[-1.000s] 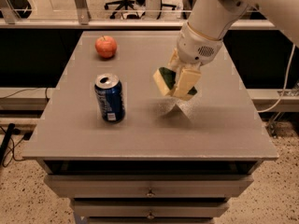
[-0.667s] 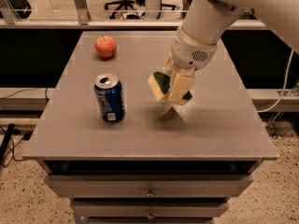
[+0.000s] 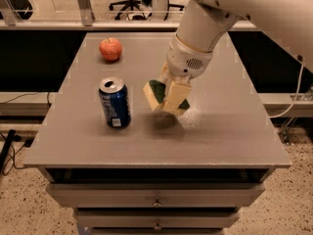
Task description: Move sponge near pepsi can
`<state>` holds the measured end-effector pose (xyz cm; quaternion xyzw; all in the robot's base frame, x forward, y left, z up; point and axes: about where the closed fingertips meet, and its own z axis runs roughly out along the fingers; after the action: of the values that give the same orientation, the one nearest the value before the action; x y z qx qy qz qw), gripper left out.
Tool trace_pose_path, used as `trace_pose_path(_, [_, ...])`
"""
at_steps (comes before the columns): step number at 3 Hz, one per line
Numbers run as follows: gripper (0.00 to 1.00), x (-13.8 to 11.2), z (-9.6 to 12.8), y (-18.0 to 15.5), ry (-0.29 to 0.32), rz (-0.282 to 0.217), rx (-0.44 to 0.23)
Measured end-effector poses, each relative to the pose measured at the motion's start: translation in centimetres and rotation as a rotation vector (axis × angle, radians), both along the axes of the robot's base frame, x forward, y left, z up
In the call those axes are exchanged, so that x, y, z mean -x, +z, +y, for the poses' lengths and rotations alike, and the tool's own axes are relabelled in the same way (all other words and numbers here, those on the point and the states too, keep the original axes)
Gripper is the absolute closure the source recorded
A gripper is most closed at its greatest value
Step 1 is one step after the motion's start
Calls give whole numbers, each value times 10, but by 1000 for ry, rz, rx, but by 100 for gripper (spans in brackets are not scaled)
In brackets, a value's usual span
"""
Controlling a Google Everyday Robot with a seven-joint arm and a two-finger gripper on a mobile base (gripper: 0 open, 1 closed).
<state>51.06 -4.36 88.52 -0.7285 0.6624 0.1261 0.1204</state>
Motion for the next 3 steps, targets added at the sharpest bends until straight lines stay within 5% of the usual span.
trace_pose_path(2, [13, -5, 28, -10, -19, 12, -19])
trace_pose_path(3, [0, -22, 29, -19, -67, 0, -19])
